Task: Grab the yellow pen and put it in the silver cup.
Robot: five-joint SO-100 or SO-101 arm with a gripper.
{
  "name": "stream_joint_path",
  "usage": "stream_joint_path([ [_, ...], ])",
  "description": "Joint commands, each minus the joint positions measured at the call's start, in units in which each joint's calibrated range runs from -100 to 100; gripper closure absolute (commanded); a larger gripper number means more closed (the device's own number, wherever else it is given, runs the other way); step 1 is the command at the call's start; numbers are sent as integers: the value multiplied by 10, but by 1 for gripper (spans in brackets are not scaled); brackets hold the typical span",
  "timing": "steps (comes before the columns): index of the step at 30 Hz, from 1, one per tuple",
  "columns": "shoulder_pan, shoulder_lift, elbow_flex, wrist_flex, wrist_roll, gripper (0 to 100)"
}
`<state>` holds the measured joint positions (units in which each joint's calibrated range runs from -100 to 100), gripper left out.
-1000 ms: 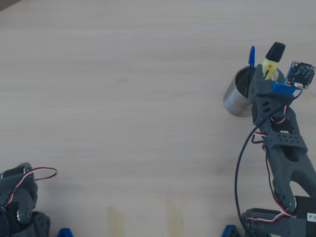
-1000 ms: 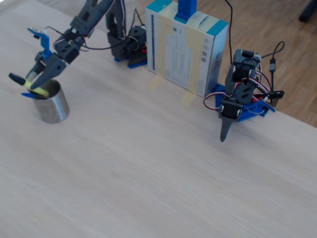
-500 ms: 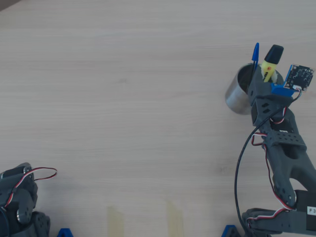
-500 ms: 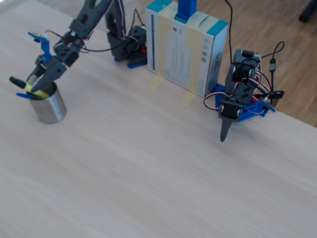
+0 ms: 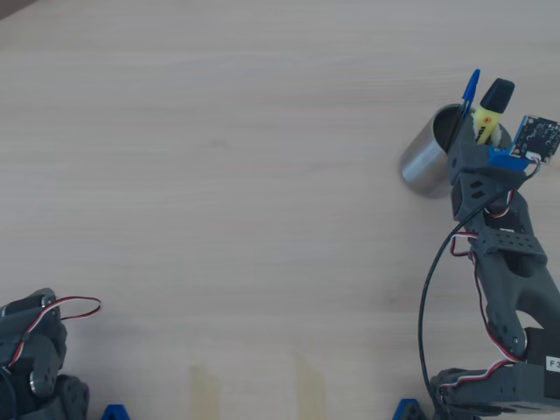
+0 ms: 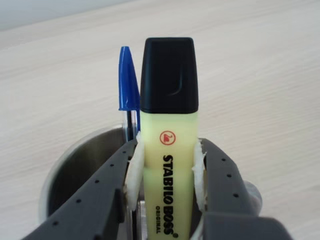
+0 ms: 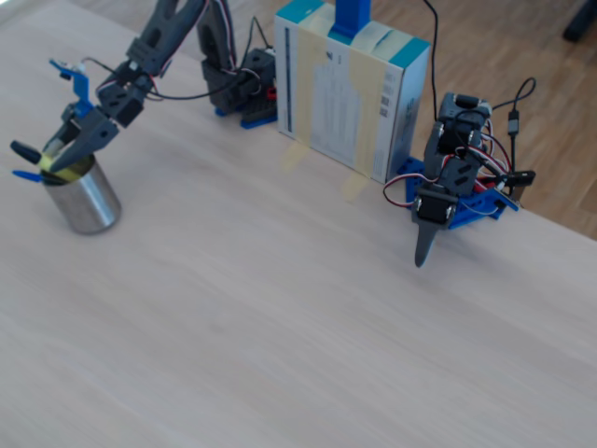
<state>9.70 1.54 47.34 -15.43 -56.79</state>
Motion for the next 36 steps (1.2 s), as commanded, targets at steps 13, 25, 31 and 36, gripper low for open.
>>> stream_joint_path([
  [13,1,3,-5,5,-4,89],
  [25,1,0,-5,5,-4,88],
  [31,1,0,-5,5,-4,88],
  [36,1,-1,-5,5,-4,88],
])
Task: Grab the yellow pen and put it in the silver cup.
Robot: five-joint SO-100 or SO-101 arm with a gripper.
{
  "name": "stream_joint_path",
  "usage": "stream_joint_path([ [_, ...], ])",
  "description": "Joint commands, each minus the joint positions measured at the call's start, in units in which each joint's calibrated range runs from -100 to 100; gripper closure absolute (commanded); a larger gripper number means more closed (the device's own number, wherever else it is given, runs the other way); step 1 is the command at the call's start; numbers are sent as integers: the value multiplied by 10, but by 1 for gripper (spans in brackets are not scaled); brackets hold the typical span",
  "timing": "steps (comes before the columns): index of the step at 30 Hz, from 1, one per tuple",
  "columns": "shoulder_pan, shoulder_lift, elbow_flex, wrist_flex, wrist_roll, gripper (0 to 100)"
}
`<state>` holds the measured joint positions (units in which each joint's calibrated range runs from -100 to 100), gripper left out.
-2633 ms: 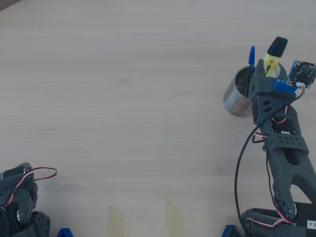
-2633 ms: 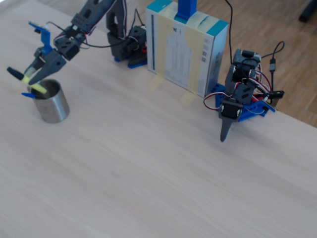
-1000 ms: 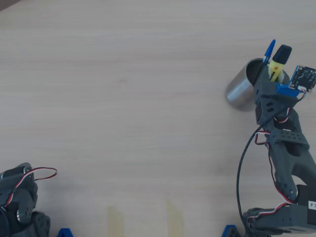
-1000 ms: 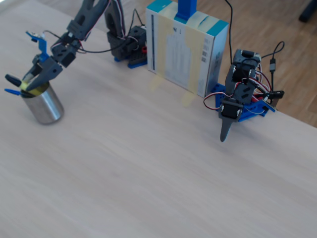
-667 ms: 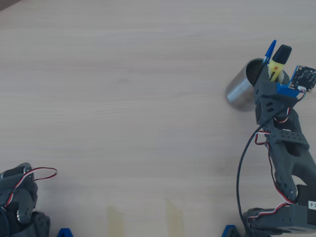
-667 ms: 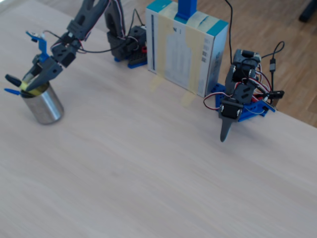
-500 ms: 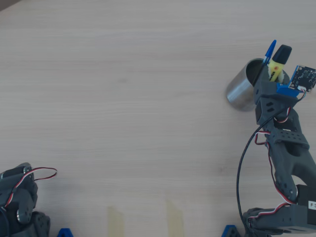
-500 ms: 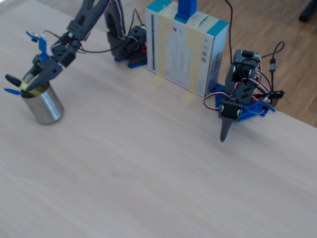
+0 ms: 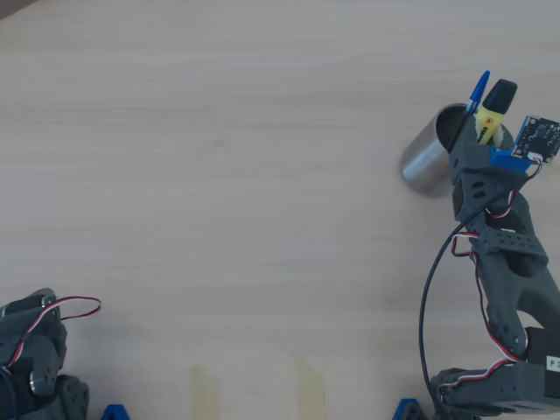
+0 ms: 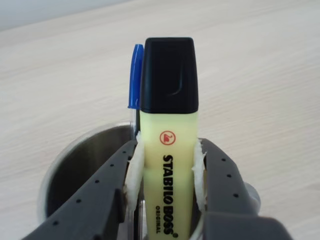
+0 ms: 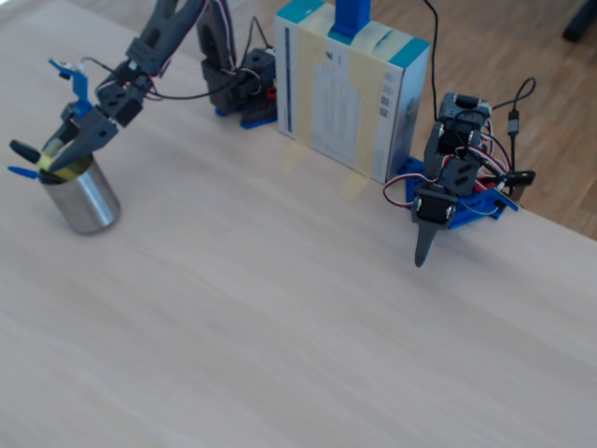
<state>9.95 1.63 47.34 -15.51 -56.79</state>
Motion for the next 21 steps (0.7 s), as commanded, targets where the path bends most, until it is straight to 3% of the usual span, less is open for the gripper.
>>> stream_joint_path([
  [1,-2,-2,-5,5,-4,88],
  [21,-7,-6,-5,5,-2,88],
])
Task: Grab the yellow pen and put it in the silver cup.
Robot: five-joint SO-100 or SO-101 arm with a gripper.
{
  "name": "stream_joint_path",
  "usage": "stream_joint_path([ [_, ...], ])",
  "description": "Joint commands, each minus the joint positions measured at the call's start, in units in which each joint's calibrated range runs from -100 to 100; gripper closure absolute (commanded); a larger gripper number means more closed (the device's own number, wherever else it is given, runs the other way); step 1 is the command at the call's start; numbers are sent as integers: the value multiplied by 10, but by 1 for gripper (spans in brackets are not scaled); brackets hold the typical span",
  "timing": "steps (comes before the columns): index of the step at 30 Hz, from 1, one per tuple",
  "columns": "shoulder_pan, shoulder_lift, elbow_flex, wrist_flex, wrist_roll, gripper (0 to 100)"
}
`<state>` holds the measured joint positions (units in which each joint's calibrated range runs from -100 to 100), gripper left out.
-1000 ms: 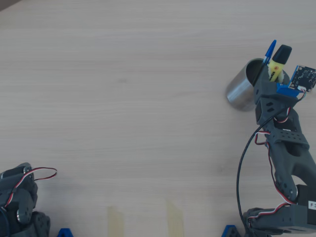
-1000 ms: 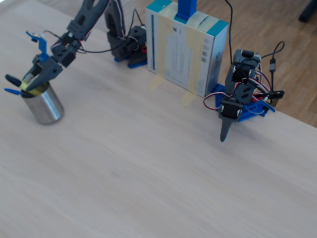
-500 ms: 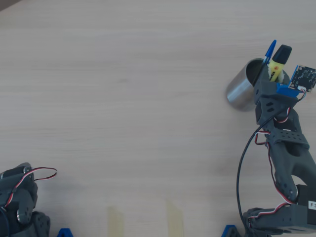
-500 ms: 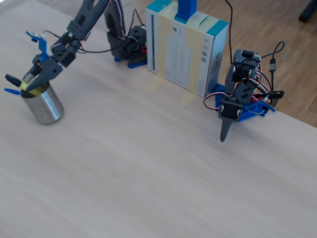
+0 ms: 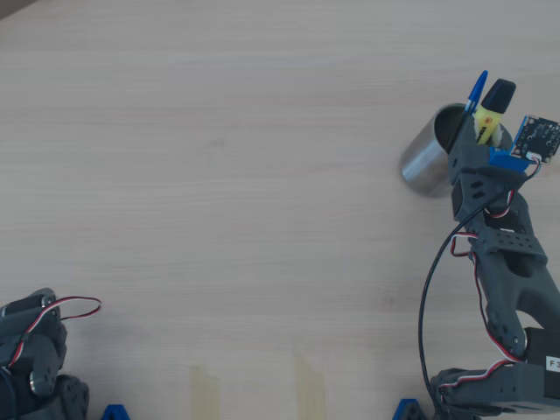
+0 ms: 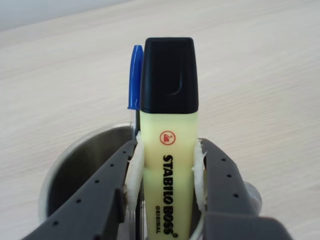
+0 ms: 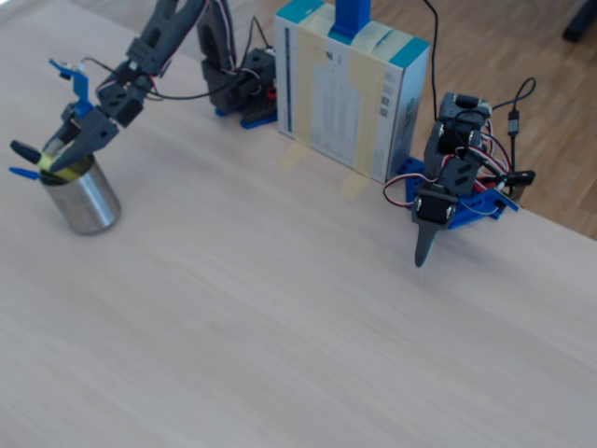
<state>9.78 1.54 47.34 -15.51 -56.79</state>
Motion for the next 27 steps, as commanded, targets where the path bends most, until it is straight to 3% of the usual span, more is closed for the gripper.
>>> stream_joint_path([
  [1,-6,-5,-5,5,-1,88],
  [13,-7,-5,-6,5,-2,88],
  [18,-8,-6,-6,5,1,79],
  [27,-20,-6,-7,5,1,75],
])
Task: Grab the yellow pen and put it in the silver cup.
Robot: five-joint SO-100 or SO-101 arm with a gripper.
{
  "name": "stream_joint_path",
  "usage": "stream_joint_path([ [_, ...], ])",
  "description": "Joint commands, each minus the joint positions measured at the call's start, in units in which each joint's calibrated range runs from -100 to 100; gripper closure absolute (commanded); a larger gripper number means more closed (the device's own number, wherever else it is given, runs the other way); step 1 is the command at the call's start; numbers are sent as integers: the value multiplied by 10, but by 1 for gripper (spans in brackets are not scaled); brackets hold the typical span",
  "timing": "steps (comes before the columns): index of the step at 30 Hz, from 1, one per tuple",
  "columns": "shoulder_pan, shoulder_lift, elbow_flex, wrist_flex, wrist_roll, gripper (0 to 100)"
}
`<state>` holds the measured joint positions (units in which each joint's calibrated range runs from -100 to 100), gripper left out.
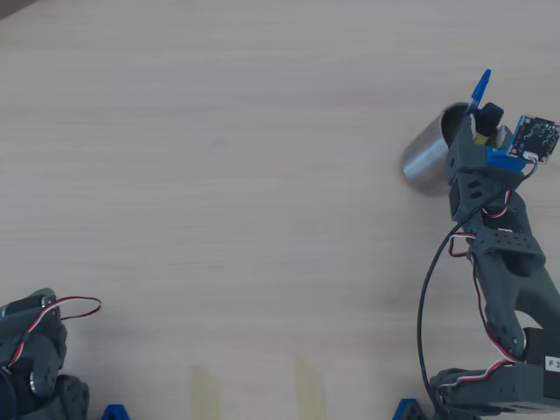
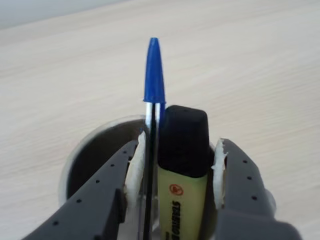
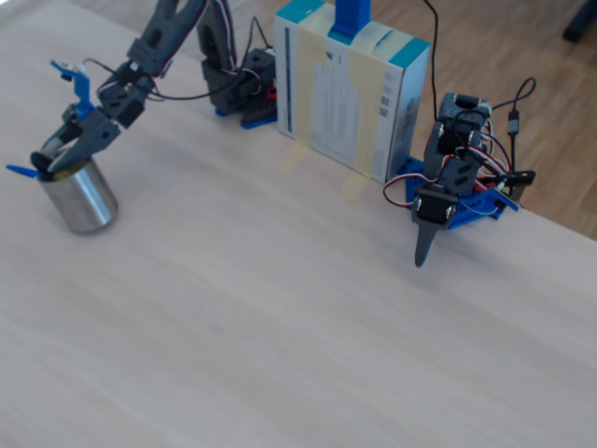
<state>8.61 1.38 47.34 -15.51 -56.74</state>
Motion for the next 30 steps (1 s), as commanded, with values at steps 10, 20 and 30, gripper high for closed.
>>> stream_joint_path([
  [10,-25,-5,-19,11,-4,66],
  [20,-31,-38,-16,12,-2,50],
  [30,-54,-84,-11,13,-2,48],
])
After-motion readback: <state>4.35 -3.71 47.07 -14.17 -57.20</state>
